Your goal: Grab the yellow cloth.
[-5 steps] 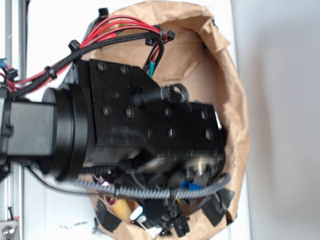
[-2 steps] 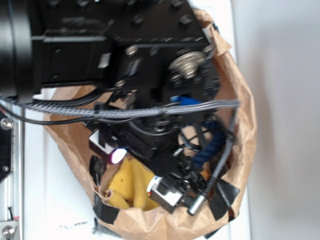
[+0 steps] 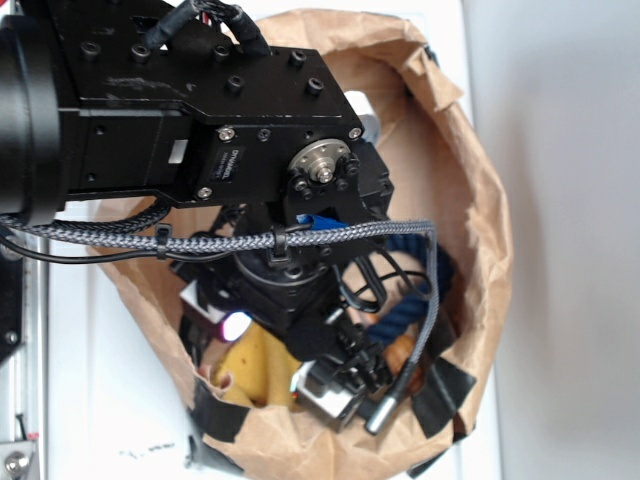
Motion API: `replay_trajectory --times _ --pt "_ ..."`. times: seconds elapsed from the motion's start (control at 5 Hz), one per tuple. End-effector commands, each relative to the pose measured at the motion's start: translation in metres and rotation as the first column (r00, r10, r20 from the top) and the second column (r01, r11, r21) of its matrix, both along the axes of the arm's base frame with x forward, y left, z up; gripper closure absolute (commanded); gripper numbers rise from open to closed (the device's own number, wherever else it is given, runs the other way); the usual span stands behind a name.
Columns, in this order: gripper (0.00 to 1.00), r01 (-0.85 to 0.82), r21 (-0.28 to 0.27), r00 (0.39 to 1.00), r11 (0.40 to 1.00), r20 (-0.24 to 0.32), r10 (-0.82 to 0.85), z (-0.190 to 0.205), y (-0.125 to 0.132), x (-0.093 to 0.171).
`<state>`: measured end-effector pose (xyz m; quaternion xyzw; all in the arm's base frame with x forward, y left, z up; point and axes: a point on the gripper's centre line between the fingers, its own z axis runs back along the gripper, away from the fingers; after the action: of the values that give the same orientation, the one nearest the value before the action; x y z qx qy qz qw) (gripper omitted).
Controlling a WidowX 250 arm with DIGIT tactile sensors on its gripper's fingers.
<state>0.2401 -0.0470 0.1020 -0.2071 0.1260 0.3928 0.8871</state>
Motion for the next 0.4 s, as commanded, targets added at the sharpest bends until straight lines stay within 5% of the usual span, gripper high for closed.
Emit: replay_trajectory --times 0.0,0.2 --pt "0.0 0.031 -0.016 0.994 0.999 -0.105 -0.032 -0.016 -0.017 0.007" --pt "0.0 0.096 0.027 0.982 0.995 -0.166 -0.09 -0.036 -0.035 0.0"
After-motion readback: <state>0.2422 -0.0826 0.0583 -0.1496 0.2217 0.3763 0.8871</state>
